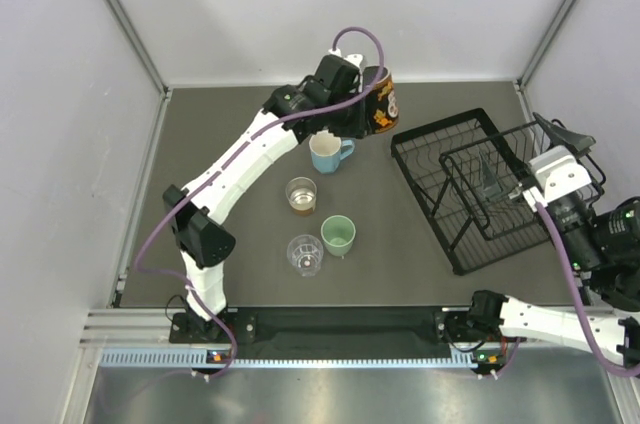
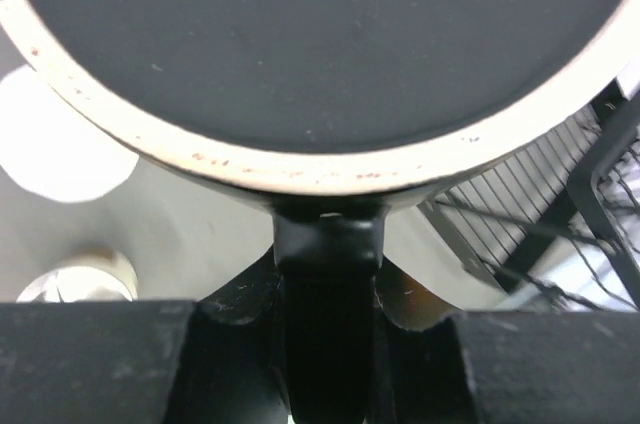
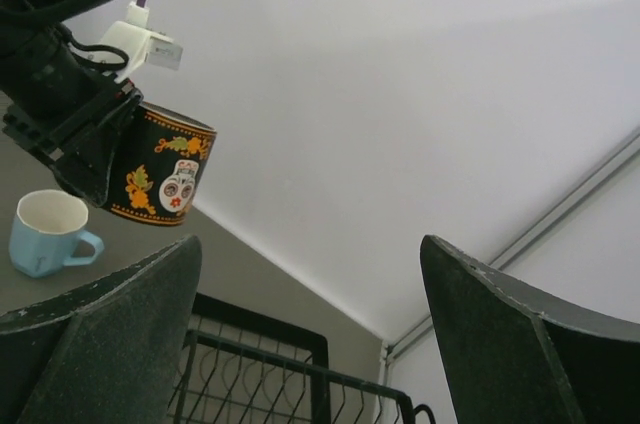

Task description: Load the cups into the dish rack

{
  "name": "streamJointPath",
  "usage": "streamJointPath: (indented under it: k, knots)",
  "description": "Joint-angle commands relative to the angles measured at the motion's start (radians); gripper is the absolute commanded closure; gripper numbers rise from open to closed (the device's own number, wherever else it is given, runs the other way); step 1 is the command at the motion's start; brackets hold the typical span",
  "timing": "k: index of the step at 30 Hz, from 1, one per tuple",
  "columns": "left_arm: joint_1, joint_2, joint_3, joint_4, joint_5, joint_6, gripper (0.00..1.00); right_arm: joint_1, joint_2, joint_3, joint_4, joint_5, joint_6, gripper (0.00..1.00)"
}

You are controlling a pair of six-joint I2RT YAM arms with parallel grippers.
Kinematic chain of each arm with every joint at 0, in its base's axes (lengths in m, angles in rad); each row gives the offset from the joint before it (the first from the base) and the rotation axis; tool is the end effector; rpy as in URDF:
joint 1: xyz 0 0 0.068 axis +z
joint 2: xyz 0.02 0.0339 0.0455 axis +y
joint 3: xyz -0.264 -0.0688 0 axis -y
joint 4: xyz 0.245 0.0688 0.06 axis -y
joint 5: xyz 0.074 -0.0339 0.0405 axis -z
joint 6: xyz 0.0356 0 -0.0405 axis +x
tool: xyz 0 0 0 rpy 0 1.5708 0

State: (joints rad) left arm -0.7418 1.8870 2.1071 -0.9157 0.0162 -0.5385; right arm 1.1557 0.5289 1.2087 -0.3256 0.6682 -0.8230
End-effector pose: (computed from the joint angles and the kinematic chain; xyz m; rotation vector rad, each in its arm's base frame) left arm 0.3035 -0.2789 0.4062 0.2487 2.3496 -0.6756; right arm 0.0365 0.0282 0.4827 -0.6518 1.1202 -0.1213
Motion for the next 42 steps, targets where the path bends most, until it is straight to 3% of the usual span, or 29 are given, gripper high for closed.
streamJointPath:
  k: [1, 10, 25, 42]
  knots:
    - [-0.050, 0.014, 0.008, 0.327, -0.079, 0.137, 1.00, -0.005, 0.025, 0.067, 0.010, 0.045, 0.050, 0.10]
    - [-0.091, 0.098, -0.076, 0.567, -0.027, 0.308, 1.00, -0.005, 0.045, 0.163, -0.009, 0.082, 0.090, 0.11]
    - [-0.122, 0.300, -0.064, 0.845, 0.103, 0.414, 1.00, -0.004, 0.034, 0.175, -0.038, 0.076, 0.107, 0.12]
    - [-0.156, 0.515, 0.094, 0.979, 0.162, 0.479, 1.00, -0.005, 0.008, 0.132, -0.020, 0.071, 0.125, 0.16]
